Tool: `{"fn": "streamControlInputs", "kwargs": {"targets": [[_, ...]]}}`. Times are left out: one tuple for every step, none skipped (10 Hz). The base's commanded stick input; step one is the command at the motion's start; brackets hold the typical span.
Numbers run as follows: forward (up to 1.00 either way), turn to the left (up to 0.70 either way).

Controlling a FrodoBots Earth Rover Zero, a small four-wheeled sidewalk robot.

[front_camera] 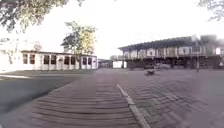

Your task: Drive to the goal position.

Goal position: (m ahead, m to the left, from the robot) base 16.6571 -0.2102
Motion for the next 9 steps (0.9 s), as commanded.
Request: {"fn": "streamControlInputs", "kwargs": {"targets": [[0.70, 0.00], [0.70, 0.00], [0.70, 0.00], [0.70, 0.00], [0.70, 0.00], [0.70, 0.00], [0.70, 0.00], [0.70, 0.00], [0.70, 0.00]]}}
